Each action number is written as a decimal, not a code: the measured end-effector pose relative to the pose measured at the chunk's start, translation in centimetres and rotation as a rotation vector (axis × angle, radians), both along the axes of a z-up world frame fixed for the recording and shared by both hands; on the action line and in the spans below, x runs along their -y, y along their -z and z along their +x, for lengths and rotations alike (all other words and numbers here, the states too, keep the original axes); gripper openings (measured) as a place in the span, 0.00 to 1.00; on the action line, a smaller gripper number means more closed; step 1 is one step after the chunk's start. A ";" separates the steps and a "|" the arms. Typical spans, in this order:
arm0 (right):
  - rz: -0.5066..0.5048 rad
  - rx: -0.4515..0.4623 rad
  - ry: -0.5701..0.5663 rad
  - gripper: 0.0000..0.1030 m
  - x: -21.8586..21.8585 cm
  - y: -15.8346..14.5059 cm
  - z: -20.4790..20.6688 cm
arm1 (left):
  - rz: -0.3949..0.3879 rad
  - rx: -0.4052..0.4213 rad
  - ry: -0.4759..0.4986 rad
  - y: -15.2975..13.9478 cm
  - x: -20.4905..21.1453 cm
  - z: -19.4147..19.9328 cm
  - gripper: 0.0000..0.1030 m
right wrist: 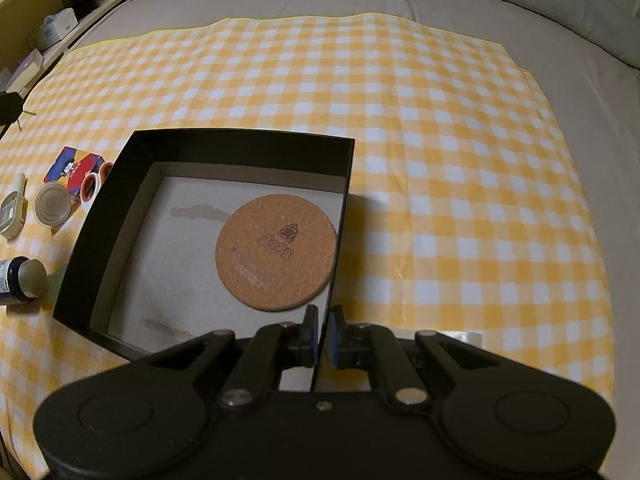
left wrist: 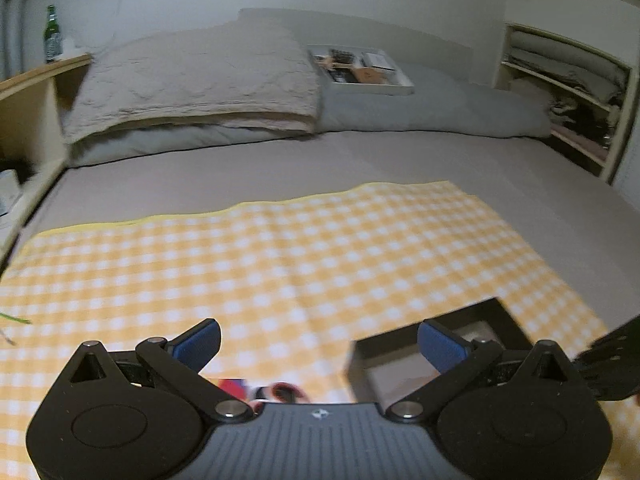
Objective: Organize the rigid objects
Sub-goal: 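Move the left gripper to the card box and grasp it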
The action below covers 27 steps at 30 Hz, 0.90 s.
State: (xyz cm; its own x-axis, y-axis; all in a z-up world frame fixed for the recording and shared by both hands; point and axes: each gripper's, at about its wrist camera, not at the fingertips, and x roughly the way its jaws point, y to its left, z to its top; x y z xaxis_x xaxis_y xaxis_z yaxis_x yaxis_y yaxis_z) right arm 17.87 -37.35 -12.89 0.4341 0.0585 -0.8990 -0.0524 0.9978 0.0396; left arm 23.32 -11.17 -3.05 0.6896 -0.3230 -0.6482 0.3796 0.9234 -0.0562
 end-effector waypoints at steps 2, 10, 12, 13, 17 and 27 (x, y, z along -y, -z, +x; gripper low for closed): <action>-0.003 0.001 -0.001 0.06 0.0 -0.1 0.0 | 0.009 0.001 -0.024 0.1 -1.1 0.5 1.00; -0.009 0.002 -0.008 0.06 0.0 0.0 -0.1 | 0.135 -0.011 -0.159 2.4 -4.9 3.3 1.00; -0.009 0.002 -0.007 0.06 0.0 0.0 -0.1 | 0.176 -0.020 -0.173 3.3 -5.5 3.9 1.00; -0.009 0.002 -0.008 0.06 -0.1 0.0 -0.1 | 0.193 -0.028 -0.177 3.8 -5.7 4.2 1.00; -0.009 0.002 -0.008 0.07 -0.1 0.0 -0.1 | 0.248 -0.085 -0.194 5.9 -6.6 5.8 1.00; 0.000 -0.003 -0.012 0.07 -0.3 0.0 -0.5 | 0.266 -0.222 -0.220 10.3 -6.3 8.7 1.00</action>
State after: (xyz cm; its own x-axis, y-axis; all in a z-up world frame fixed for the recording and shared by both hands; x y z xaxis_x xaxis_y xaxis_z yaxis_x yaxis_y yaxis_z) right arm 17.41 -37.00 -12.91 0.4305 0.0636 -0.9003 -0.0638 0.9972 0.0399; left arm 32.00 -4.82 -13.32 0.5572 0.0157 -0.8302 0.1772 0.9745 0.1373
